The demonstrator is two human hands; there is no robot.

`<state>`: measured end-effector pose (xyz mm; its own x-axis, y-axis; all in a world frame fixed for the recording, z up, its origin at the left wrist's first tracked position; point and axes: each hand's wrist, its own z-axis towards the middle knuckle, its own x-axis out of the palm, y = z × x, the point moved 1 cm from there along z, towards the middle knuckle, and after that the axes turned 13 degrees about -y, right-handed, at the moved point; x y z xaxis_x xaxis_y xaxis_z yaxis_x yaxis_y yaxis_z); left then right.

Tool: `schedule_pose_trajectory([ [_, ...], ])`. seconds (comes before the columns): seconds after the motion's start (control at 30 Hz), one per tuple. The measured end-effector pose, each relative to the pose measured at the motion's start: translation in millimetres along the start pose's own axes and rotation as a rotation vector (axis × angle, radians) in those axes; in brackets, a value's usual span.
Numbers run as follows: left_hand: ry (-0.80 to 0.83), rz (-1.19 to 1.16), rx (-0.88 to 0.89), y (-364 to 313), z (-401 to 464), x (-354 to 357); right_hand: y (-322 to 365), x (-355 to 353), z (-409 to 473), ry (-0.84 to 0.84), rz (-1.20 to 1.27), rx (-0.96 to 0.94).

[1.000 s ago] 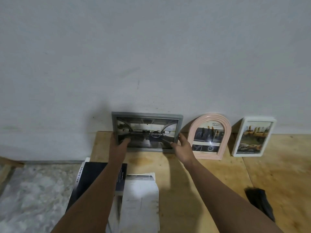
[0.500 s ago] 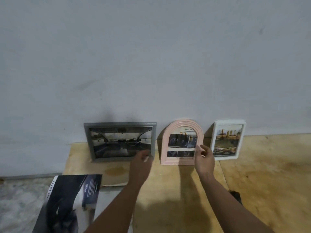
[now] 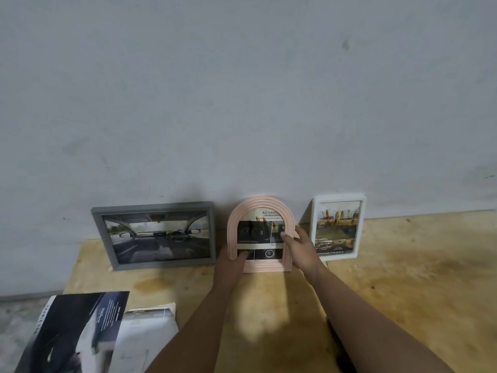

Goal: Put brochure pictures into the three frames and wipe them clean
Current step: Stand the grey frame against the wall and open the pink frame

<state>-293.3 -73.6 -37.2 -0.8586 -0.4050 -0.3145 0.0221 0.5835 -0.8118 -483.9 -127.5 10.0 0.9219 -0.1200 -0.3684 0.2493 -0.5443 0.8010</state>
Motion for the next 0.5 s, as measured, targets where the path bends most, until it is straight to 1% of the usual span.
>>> schedule_pose_trajectory([
  [0.13,-0.118,0.075,0.137,12,-22,-4,-20,-24,-10,0.016,0.033,0.054],
  [0.2,-0.154,0.114,0.22,22,-37,-11,-34,-37,-23,0.054,0.051,0.093],
  [0.37,-0.173,0.131,0.461,23,-86,-38,-57,-53,-54,0.249,0.185,0.268],
  [0.43,-0.159,0.165,0.565,17,-101,-48,-63,-56,-58,0.265,0.202,0.278],
  [0.5,-0.161,0.261,0.68,14,-110,-58,-66,-61,-61,0.251,0.204,0.257],
])
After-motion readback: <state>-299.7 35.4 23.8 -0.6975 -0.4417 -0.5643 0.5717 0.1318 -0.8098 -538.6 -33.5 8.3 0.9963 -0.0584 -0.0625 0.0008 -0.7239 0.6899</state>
